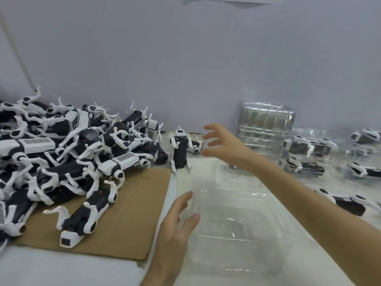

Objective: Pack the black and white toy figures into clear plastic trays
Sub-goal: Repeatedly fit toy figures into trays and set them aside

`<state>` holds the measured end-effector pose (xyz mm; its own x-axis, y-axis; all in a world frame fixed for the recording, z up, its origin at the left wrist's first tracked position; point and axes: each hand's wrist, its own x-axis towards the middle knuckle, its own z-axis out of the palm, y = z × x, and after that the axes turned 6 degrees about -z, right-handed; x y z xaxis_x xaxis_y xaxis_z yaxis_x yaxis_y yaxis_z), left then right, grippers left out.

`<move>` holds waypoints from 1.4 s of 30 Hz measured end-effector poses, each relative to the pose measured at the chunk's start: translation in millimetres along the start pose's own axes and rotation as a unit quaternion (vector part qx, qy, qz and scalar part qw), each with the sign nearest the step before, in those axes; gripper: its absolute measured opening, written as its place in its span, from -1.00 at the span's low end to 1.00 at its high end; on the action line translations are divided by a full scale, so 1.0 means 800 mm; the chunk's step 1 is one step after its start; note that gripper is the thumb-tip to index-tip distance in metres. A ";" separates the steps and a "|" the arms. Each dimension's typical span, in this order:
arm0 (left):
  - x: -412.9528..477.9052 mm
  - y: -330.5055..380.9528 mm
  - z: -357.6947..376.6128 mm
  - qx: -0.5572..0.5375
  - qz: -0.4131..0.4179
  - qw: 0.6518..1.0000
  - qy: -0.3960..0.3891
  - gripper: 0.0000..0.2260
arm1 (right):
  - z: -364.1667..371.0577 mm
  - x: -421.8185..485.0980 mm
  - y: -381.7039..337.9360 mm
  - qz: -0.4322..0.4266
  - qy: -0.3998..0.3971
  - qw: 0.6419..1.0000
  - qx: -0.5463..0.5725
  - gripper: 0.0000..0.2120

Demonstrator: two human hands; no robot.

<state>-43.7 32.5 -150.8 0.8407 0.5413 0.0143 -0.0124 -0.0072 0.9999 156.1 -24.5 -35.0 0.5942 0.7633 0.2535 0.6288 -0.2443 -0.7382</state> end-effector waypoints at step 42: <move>-0.010 0.005 -0.008 -0.047 0.004 0.998 0.047 -0.50 | -0.022 -0.166 0.010 0.094 0.033 0.750 0.654 -0.47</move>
<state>-53.9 33.8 -146.5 0.7863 0.6176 0.0187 -0.0738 0.0638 0.9952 91.1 -138.4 -63.6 0.6609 0.7474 0.0673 -0.4734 0.4848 -0.7354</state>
